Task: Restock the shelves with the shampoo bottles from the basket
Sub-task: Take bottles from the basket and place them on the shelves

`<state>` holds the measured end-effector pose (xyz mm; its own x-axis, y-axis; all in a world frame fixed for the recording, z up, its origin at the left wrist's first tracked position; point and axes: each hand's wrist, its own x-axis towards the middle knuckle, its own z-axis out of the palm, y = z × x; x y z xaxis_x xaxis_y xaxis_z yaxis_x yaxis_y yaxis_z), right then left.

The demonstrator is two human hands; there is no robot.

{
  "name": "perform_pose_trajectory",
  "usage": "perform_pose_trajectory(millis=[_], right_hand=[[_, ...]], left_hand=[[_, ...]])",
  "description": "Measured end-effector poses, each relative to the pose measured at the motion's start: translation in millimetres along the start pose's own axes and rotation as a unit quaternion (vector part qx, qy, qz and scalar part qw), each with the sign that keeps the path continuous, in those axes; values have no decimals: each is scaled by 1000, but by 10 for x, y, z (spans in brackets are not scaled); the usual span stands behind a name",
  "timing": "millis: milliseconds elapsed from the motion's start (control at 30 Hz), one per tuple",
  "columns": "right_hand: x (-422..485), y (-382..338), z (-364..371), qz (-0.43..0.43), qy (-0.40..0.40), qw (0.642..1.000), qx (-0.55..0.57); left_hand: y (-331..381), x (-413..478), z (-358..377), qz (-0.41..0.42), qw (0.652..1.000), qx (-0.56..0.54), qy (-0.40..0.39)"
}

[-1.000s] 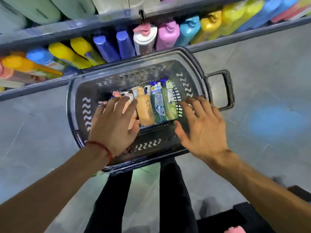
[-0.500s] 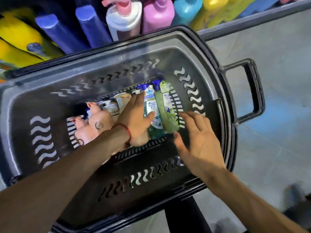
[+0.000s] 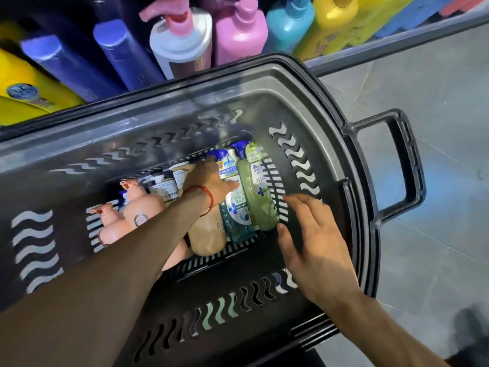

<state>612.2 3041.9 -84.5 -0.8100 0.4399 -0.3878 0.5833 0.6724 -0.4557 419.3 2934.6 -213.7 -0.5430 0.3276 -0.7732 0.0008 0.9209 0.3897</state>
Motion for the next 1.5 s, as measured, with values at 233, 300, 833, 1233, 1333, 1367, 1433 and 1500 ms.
perform_pose_trajectory(millis=[233,300,833,1233,1333,1367,1433,1500], right_hand=[[13,18,52,-1,19,1000,-8],[19,14,55,2,15,1000,-9],[31,-21,18,29,-11,1000,2],[27,-19,44,25,5,1000,10],[21,2,48,9,18,1000,13],[20,10,53,2,24,1000,14],[14,24,59,-11,28,999,15],[4,32,57,-18,30,999,17]], left_hand=[[-35,45,-37,-15,1000,-16,-3],[-57,79,-28,-22,1000,-19,-12],[-96,179,47,-12,999,21,35],[-41,-66,324,-5,999,-17,41],[-94,-61,379,-14,980,-199,-19],[-127,-83,405,-17,967,-252,-33],[-177,-118,463,-23,946,-322,-43],[-184,-125,484,-25,927,-372,-43]])
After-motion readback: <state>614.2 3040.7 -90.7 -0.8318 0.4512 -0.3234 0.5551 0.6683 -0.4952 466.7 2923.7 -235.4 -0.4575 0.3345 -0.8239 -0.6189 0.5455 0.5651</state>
